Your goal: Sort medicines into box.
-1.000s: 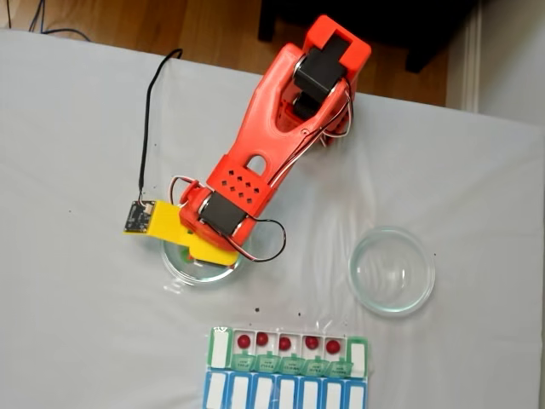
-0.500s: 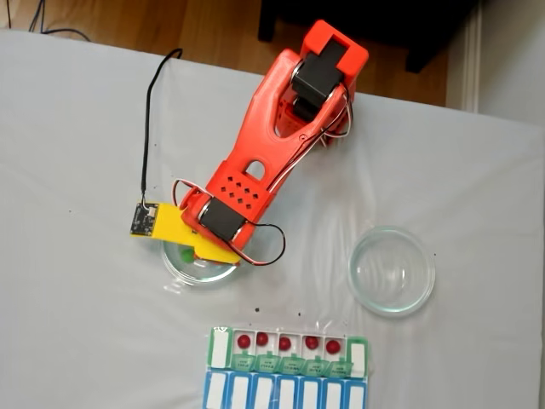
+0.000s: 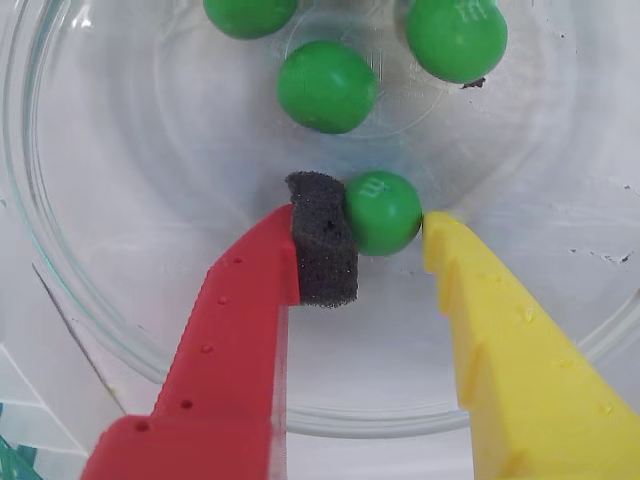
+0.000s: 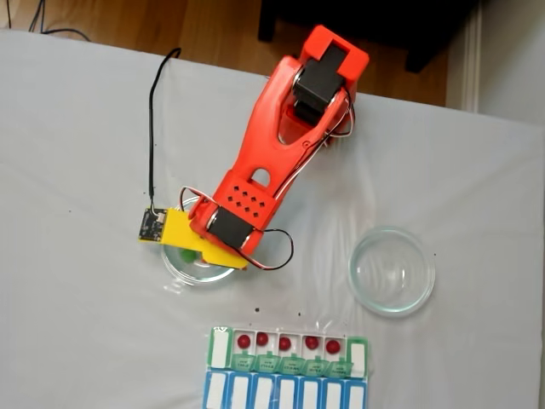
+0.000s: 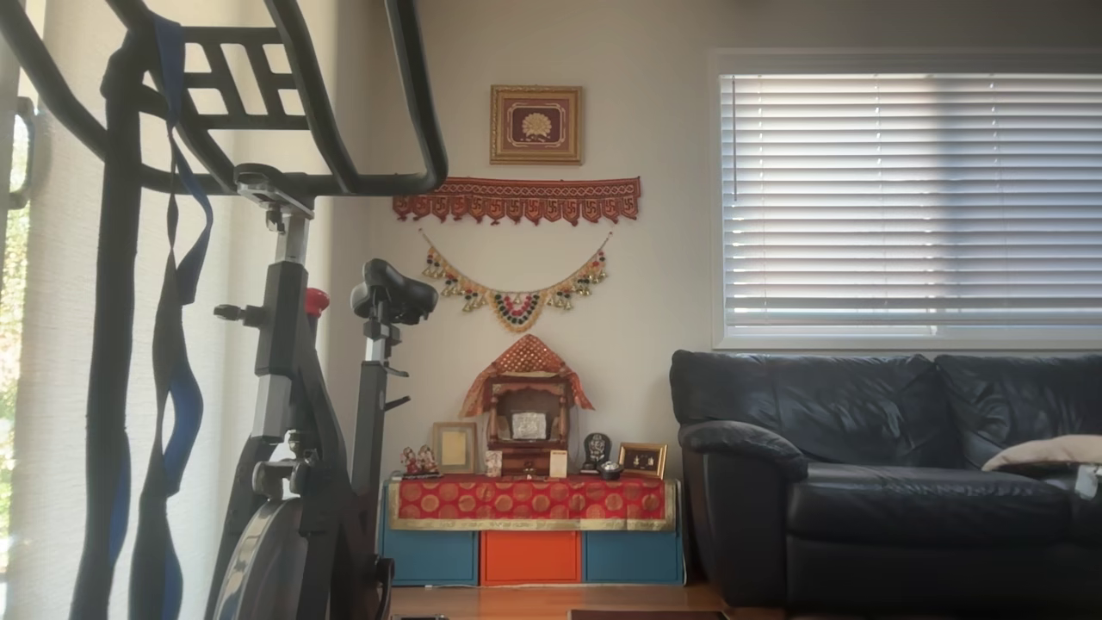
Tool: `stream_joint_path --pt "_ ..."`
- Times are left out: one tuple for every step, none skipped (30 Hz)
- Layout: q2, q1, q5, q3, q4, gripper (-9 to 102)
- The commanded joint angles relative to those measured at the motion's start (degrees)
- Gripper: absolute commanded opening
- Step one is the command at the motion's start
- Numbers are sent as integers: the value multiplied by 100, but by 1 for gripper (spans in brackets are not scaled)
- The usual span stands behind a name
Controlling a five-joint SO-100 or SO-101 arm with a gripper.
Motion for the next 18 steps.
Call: stream_joint_path --pt "123 -79 62 -18 -79 13" --pt "123 -79 62 -9 -97 12" --pt "123 -79 62 9 -105 12" --pt "123 -79 53 9 -105 12" --pt "123 -70 44 18 -105 12" --pt "132 -62 44 18 -105 12" --pt "141 -44 44 18 -114 12" --pt "149 -35 44 18 -114 12" --pt "149 -26 53 18 -123 12" --pt "141 -26 79 26 -149 12" --pt "132 -26 105 53 -185 12" --pt "141 -35 149 114 -246 11" --pt "176 -53 149 185 -316 11" --pt "229 -70 149 272 -396 10" --pt "281 -79 141 352 -457 10" --pt "316 -97 132 413 -510 9" --pt "343 -105 132 466 -536 9" --pt "343 -114 123 492 -563 9"
